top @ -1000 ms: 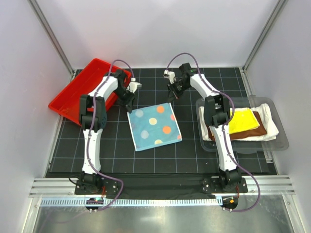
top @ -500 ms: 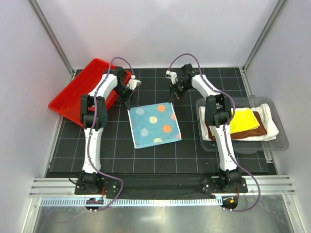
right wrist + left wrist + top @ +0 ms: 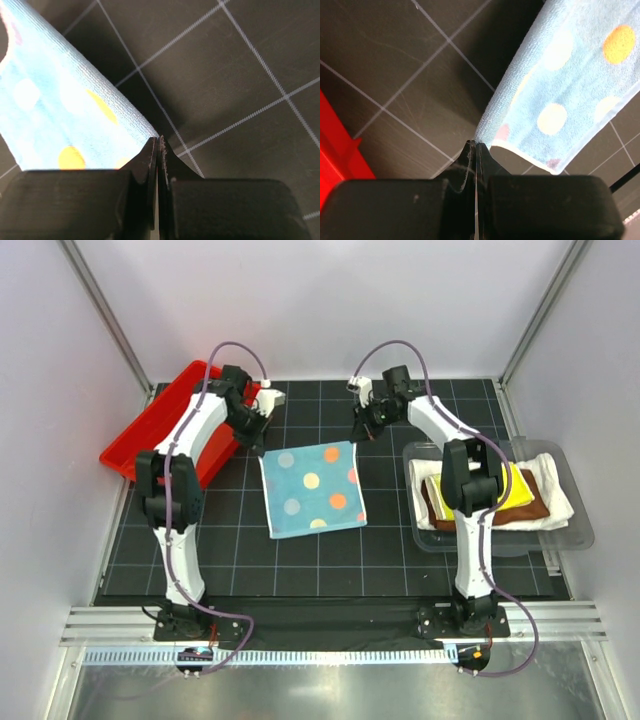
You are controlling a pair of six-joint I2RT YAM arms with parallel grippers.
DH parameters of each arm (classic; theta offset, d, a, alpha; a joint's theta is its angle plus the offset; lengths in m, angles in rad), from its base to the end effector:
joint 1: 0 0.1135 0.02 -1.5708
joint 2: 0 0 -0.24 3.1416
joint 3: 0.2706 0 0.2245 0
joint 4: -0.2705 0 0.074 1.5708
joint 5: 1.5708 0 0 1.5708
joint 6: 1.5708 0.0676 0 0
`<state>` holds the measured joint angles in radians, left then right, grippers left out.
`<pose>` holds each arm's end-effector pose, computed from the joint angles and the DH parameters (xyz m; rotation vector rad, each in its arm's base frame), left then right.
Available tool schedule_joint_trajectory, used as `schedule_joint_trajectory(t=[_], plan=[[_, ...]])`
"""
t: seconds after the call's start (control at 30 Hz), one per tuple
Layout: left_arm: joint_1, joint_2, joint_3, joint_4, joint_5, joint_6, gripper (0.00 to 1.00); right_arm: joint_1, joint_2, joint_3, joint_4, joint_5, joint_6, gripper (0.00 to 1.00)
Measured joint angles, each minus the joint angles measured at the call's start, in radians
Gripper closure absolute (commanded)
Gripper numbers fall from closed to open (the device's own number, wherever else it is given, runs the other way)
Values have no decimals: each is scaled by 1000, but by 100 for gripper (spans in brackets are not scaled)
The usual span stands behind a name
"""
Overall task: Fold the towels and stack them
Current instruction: Fold the towel
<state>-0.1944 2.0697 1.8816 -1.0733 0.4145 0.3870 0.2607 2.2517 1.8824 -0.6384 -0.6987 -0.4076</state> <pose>0.3872 -0.1040 0.2133 0.8739 2.6066 -0.5339 0.4348 0.1610 0.1715 -1.0323 2.1975 0.8260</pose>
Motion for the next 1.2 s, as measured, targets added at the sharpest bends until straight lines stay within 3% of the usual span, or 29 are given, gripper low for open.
schedule_joint_trajectory(t=[0.37,0.8,1.2], plan=[[-28,-110,-182,61,-29,-51,100,9,-255,-277,131,14,48,99],[-91,-346,-427,132,-47,-140,100,47,-558,-624,259,73,156,99],[-159,-519,-697,206,-48,-239,96,140,-808,-912,353,163,298,99]])
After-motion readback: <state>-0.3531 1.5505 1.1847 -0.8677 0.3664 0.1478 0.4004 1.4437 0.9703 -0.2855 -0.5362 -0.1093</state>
